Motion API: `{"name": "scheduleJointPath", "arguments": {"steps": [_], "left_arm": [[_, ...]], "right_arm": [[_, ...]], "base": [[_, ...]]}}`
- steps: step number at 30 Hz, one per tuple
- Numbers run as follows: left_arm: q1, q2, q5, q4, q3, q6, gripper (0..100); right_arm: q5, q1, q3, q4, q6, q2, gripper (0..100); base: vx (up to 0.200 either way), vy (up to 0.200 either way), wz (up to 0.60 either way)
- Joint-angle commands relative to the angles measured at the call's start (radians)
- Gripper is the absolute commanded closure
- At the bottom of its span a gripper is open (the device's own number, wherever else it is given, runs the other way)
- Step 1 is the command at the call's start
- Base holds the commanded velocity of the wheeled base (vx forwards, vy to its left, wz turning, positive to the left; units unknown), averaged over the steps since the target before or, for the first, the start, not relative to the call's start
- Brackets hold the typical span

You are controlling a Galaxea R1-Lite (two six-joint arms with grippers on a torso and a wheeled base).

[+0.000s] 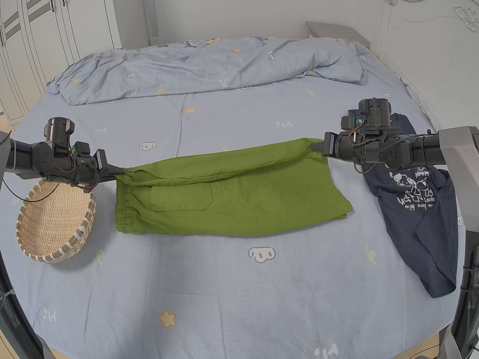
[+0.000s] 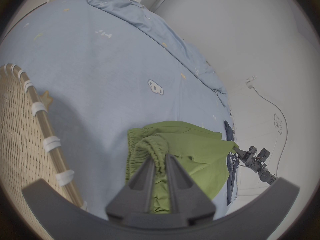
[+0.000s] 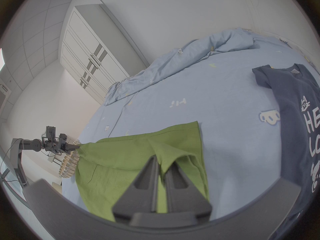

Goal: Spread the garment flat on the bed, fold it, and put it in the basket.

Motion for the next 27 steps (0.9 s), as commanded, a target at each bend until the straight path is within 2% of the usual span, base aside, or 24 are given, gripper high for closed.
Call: {"name": "scheduleJointPath", "arguments": {"steps": [1, 10, 14, 18, 21, 23, 25, 26, 27], "left_arm": [[-0.016, 0.006, -0.001, -0.003, -0.001, 0.002, 0], [-0.071, -0.043, -0.007, -0.001, 0.023, -0.018, 0], [-0.099, -0.06, -0.012, -0.009, 0.023, -0.061, 0], [-0.131, 0.016, -0.005, -0.053, -0.046, -0.122, 0], [-0.131, 0.12, 0.001, -0.107, -0.173, -0.225, 0], [-0.118, 0.192, 0.011, -0.135, -0.26, -0.289, 0], [-0.114, 0.207, 0.014, -0.139, -0.282, -0.309, 0], [-0.094, 0.243, 0.021, -0.144, -0.345, -0.368, 0], [-0.08, 0.249, 0.019, -0.144, -0.36, -0.386, 0]], "right_arm": [[0.002, 0.008, 0.002, 0.0, 0.0, 0.011, 0], [0.0, 0.008, 0.006, 0.0, 0.0, 0.014, 0], [0.0, 0.008, 0.009, 0.0, 0.001, 0.014, 0], [-0.001, 0.008, 0.011, 0.002, 0.005, 0.013, 0], [-0.001, 0.008, 0.017, 0.003, 0.009, 0.008, 0], [-0.001, 0.008, 0.026, 0.003, 0.009, 0.003, 0], [-0.001, 0.008, 0.026, 0.003, 0.009, 0.003, 0], [-0.001, 0.007, 0.034, 0.005, 0.011, -0.012, 0], [-0.001, 0.004, 0.041, 0.003, 0.011, -0.02, 0]], "base": [[0.0, 0.0, 0.0], [0.0, 0.0, 0.0], [0.0, 0.0, 0.0], [0.0, 0.0, 0.0], [0.0, 0.0, 0.0], [0.0, 0.0, 0.0], [0.0, 0.0, 0.0], [0.0, 0.0, 0.0], [0.0, 0.0, 0.0]]}}
